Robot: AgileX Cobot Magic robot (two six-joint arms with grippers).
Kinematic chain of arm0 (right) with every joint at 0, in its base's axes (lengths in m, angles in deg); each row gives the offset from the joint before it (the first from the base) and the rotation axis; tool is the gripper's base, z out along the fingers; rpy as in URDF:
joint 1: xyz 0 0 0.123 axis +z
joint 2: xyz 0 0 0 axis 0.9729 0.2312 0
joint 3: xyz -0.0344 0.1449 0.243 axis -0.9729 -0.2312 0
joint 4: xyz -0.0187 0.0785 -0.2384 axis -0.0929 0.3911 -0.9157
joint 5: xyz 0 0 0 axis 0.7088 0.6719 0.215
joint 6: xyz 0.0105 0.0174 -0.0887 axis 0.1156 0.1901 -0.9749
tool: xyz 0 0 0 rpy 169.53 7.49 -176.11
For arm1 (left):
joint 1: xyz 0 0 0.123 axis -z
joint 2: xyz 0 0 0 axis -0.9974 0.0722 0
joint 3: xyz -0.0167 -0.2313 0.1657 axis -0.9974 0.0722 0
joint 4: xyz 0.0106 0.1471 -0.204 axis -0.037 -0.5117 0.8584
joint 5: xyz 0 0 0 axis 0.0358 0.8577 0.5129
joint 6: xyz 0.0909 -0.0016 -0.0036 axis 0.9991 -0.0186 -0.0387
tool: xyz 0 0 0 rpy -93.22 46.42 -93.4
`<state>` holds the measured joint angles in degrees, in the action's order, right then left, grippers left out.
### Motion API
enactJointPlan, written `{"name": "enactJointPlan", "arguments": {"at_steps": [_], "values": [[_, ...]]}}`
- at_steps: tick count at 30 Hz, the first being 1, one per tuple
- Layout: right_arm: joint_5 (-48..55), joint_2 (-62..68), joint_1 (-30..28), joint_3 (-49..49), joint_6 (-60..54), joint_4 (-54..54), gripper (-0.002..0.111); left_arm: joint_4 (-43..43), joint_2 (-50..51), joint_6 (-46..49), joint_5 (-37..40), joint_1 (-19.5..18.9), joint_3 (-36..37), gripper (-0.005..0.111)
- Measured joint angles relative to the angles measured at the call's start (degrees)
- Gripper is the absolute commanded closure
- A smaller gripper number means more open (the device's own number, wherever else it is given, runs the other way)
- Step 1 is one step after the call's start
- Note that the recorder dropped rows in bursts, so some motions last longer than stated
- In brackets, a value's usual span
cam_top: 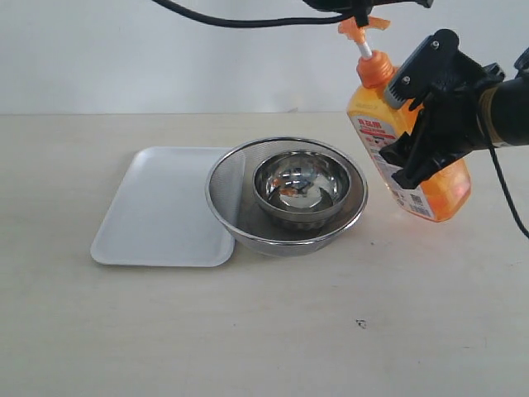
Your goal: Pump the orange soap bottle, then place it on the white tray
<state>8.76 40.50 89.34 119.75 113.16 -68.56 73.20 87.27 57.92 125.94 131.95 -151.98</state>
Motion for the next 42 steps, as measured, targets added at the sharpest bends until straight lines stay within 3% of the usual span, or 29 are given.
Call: {"name": "enactJointPlan", "arguments": {"at_steps": [7,14,23,42], "values": [[0.48,0.00,0.00,0.00,0.38,0.59,0.108,0.36,-0.47,1.24,0.88,0.00,0.00,0.102],[0.48,0.00,0.00,0.00,0.54,0.80,0.108,1.16,-0.47,2.37,-3.60,0.00,0.00,0.102],[0.48,0.00,0.00,0.00,0.66,0.80,0.108,8.99,-0.47,8.00,-4.75,0.00,0.00,0.102],[0.48,0.00,0.00,0.00,0.66,0.80,0.108,9.39,-0.47,8.76,3.63,0.00,0.00,0.102]]}}
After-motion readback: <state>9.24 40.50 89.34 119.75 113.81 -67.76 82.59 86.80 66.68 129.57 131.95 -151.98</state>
